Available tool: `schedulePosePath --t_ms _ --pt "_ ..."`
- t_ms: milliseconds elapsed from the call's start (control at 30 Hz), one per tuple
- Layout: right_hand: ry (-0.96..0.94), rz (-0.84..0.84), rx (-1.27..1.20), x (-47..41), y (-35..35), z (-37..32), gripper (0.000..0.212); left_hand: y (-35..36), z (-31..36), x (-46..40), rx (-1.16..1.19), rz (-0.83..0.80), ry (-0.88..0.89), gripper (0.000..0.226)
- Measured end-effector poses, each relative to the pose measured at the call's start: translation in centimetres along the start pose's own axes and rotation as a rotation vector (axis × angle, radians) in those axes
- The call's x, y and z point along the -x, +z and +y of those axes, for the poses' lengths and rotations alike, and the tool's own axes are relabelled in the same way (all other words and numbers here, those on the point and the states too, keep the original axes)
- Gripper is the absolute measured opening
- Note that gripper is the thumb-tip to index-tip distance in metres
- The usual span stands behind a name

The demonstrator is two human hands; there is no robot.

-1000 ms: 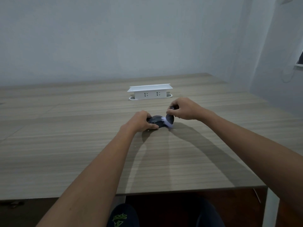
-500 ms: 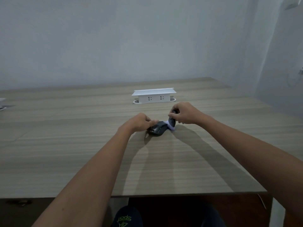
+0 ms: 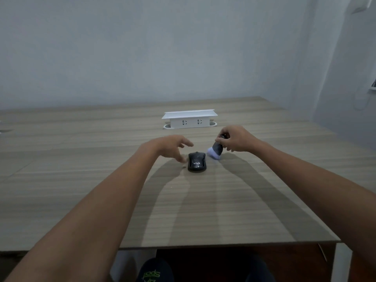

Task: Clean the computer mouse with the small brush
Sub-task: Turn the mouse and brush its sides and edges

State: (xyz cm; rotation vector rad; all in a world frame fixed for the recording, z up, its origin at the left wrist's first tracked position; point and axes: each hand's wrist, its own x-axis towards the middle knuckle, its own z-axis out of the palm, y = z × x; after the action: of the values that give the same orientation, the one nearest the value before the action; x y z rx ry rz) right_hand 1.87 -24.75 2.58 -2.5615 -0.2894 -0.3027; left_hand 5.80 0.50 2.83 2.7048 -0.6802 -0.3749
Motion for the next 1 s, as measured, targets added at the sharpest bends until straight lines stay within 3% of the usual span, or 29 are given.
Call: schedulePosePath --t_ms 100,300,467,767,867,1000 --pt "0.021 -0.004 -0.010 0.2 -0.5 0.6 0.020 -0.4 0.2 -1.2 -0.097 -0.137 0.030 0.087" --pt "0.058 -0.010 -0.015 0.1 -1.2 1.5 0.021 -0.8 1.3 -1.8 -0.076 -0.292 0.108 0.087" --pt "0.072 -0.020 -0.027 -0.1 -1.3 2.0 0.021 -0.6 1.5 -1.7 -0.110 -0.238 0.119 0.081" --pt "0.088 -0.024 -0.068 -0.3 -1.2 2.0 0.021 1.3 1.4 -1.5 -0.069 0.020 0.130 0.060" --pt "0.079 -0.030 -0.068 -0.6 -1.6 1.7 0.021 1.6 1.5 -1.4 -0.061 0.039 0.135 0.073" --pt "0.054 -0.045 -0.058 -0.6 -2.3 1.2 0.021 2.1 1.3 -1.9 0.031 -0.075 0.139 0.095"
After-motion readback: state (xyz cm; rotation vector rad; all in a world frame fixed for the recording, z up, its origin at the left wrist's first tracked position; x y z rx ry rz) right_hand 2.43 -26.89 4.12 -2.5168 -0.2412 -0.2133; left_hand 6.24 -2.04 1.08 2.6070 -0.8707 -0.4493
